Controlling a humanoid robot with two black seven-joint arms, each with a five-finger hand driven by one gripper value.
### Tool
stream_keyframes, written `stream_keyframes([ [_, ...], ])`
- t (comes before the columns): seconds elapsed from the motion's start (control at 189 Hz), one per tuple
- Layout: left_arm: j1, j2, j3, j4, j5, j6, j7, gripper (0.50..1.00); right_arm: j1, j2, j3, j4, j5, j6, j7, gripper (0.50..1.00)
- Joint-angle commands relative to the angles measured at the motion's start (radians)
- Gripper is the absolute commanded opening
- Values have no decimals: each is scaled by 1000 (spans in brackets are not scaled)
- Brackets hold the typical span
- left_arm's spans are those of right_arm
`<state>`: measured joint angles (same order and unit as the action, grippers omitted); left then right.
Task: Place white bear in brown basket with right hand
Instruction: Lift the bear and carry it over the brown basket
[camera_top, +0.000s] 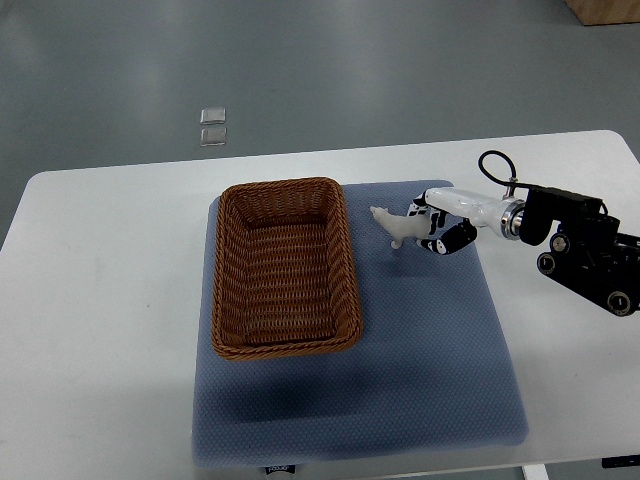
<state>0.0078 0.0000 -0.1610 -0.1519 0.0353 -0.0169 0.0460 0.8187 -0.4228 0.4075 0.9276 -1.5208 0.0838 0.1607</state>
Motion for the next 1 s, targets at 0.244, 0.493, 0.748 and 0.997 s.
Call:
stream_keyframes([
  [0.244,0,0,0,0,0,0,0,1000,131,-44,2,86,7,7,10,500],
  [0.493,0,0,0,0,0,0,0,1000,221,18,-70,140,-2,36,10,500],
  [0.748,0,0,0,0,0,0,0,1000,264,145,-197,137,-21,36,11,500],
  [0.997,1,0,0,0,0,0,0,1000,264,171,-213,119,-27,30,11,760],
])
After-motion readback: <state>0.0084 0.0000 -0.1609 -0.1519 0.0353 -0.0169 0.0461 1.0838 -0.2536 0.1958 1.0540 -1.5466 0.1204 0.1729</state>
